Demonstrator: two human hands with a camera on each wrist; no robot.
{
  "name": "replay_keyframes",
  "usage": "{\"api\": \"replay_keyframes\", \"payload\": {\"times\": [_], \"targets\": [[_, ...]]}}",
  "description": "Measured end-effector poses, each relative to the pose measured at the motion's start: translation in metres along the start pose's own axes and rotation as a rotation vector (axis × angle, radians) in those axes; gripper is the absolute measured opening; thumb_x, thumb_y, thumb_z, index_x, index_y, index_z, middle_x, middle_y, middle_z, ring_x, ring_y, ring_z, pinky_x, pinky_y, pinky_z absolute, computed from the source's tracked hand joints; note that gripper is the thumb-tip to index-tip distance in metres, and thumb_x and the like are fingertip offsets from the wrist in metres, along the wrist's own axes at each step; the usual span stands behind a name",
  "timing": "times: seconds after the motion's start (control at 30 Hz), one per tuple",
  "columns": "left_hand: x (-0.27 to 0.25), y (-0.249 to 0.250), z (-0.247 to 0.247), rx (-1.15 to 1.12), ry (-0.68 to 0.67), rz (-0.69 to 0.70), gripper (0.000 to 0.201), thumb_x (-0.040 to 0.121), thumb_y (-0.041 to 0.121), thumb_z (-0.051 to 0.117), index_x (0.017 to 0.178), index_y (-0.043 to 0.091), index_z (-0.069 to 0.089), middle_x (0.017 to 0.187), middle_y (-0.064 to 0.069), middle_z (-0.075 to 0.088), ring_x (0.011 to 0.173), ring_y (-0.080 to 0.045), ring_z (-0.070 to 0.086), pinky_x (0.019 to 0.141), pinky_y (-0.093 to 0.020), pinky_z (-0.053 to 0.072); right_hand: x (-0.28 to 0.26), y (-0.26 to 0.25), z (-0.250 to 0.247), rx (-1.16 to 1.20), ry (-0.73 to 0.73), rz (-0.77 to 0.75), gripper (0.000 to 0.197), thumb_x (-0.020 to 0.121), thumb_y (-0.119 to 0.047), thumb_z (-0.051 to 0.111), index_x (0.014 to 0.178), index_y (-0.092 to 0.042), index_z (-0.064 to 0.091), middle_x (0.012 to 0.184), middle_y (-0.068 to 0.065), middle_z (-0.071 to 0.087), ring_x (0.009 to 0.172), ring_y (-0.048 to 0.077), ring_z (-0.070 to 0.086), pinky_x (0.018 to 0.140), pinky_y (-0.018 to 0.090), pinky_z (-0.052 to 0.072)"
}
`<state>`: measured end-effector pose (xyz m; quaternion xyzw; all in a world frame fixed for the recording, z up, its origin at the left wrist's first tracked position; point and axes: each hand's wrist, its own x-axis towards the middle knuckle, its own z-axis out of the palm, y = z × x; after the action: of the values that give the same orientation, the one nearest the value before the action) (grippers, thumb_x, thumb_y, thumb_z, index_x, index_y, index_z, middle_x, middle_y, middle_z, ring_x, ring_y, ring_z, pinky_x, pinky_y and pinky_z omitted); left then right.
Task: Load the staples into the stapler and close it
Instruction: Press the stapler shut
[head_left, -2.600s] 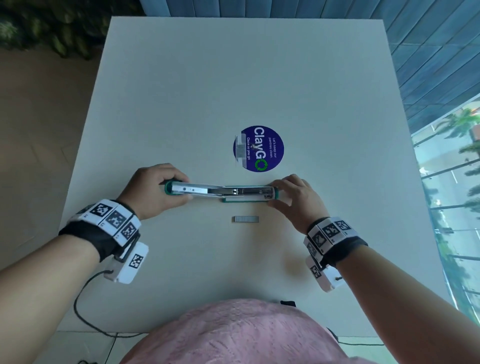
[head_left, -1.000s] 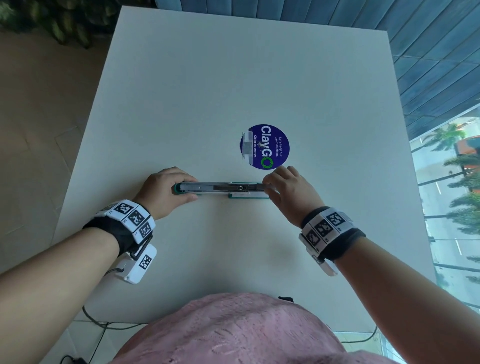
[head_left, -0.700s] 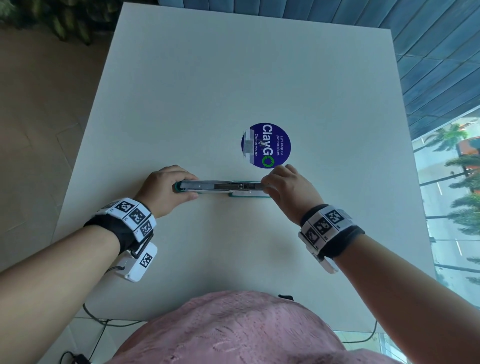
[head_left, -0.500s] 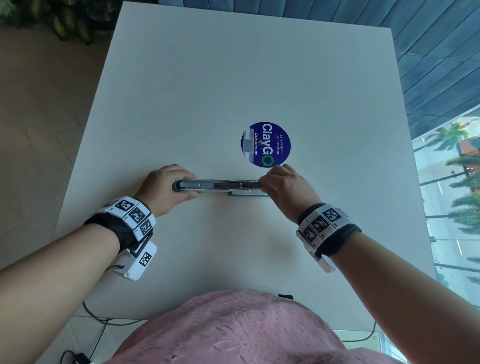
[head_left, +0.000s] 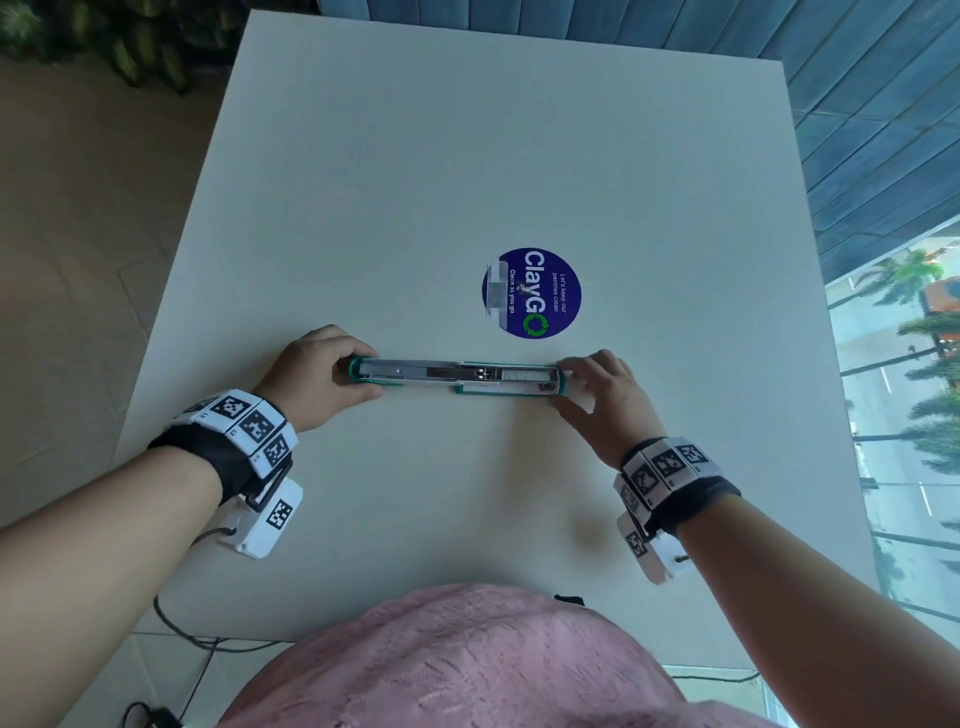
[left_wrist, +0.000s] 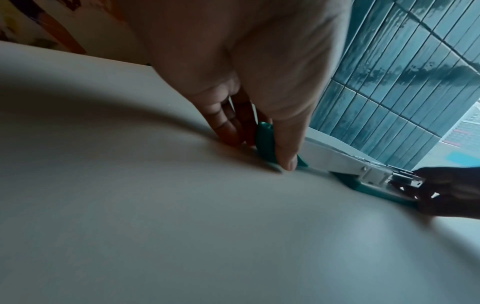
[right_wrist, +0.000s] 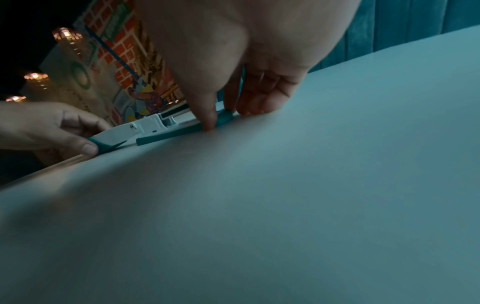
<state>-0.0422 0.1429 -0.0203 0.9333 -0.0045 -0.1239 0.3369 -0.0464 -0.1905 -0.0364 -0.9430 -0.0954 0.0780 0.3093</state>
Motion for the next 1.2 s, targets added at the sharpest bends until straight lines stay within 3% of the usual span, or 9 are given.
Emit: {"api": "replay_keyframes", "payload": {"times": [0.17,0.23,0.37,0.47,0.63,0.73,0.83,1.0,1.2], "targets": [[-0.004,0.004,-0.009,-0.057,0.011,-0.016,0.031,0.063,0.019,0.083,0.089,0.025,0.067,0.089,0.003,0.063,0.081,-0.011,0.057,0.076,-0.007,0.042,-0.003,0.003,0.004,0.017,0.045,0.002,0.033,0.080,-0.022,0.070,0.111,-0.020,0.061,0.091,0.008,0.057,0.087,0.026,0.050,0.073,0.032,0.042],[-0.008,0.014,-0.017,-0.112,0.016,0.006,0.031,0.064,0.017,0.082,0.091,0.024,0.068,0.095,0.006,0.061,0.085,-0.010,0.060,0.080,-0.002,0.042,-0.001,0.004,0.003,0.019,0.028,-0.007,0.033,0.080,-0.022,0.070,0.111,-0.019,0.061,0.092,0.008,0.058,0.087,0.026,0.050,0.073,0.033,0.043],[-0.010,0.048,-0.029,-0.209,-0.008,0.121,0.030,0.066,0.017,0.081,0.093,0.020,0.068,0.093,0.000,0.067,0.090,-0.015,0.065,0.090,-0.019,0.050,-0.001,0.006,0.004,0.034,0.038,-0.002,0.032,0.081,-0.022,0.070,0.111,-0.020,0.061,0.092,0.009,0.058,0.088,0.027,0.050,0.074,0.034,0.044],[-0.001,0.073,-0.021,-0.222,-0.023,0.214,0.032,0.066,0.020,0.080,0.096,0.018,0.068,0.096,-0.002,0.068,0.090,-0.018,0.065,0.091,-0.030,0.052,-0.004,0.007,0.008,0.040,0.071,0.010,0.032,0.081,-0.020,0.070,0.112,-0.020,0.061,0.092,0.009,0.058,0.087,0.028,0.050,0.074,0.033,0.043],[0.018,0.108,0.016,-0.175,-0.040,0.360,0.033,0.069,0.022,0.079,0.100,0.017,0.068,0.092,-0.003,0.067,0.080,-0.011,0.059,0.080,-0.023,0.051,-0.003,0.009,0.007,0.045,0.060,0.010,0.032,0.081,-0.020,0.070,0.112,-0.020,0.061,0.093,0.008,0.058,0.087,0.027,0.049,0.076,0.034,0.042],[0.030,0.121,0.048,-0.037,-0.131,0.433,0.034,0.072,0.027,0.074,0.104,0.015,0.068,0.096,-0.006,0.068,0.089,-0.018,0.058,0.084,-0.031,0.049,-0.002,0.008,0.006,0.033,0.037,-0.007,0.033,0.080,-0.020,0.071,0.111,-0.018,0.061,0.094,0.010,0.059,0.087,0.029,0.050,0.075,0.037,0.044],[0.039,0.126,0.066,0.056,-0.188,0.432,0.034,0.073,0.028,0.071,0.103,0.012,0.067,0.096,-0.010,0.067,0.093,-0.027,0.057,0.085,-0.040,0.050,-0.001,0.008,0.004,0.025,0.019,-0.003,0.034,0.081,-0.019,0.070,0.112,-0.014,0.060,0.094,0.011,0.058,0.087,0.030,0.051,0.075,0.039,0.045],[0.047,0.131,0.069,0.098,-0.255,0.402,0.032,0.075,0.026,0.071,0.103,0.012,0.068,0.095,-0.013,0.064,0.092,-0.028,0.055,0.082,-0.039,0.048,0.002,0.008,0.002,0.023,-0.012,-0.003,0.032,0.082,-0.022,0.069,0.112,-0.015,0.059,0.093,0.009,0.058,0.087,0.027,0.052,0.074,0.035,0.043],[0.045,0.125,0.069,0.069,-0.266,0.423,0.038,0.074,0.027,0.072,0.109,0.010,0.066,0.100,-0.013,0.064,0.098,-0.028,0.055,0.089,-0.040,0.047,0.001,0.005,0.000,0.018,-0.017,0.006,0.033,0.082,-0.023,0.069,0.112,-0.014,0.059,0.093,0.011,0.059,0.088,0.029,0.053,0.075,0.038,0.046]]}}
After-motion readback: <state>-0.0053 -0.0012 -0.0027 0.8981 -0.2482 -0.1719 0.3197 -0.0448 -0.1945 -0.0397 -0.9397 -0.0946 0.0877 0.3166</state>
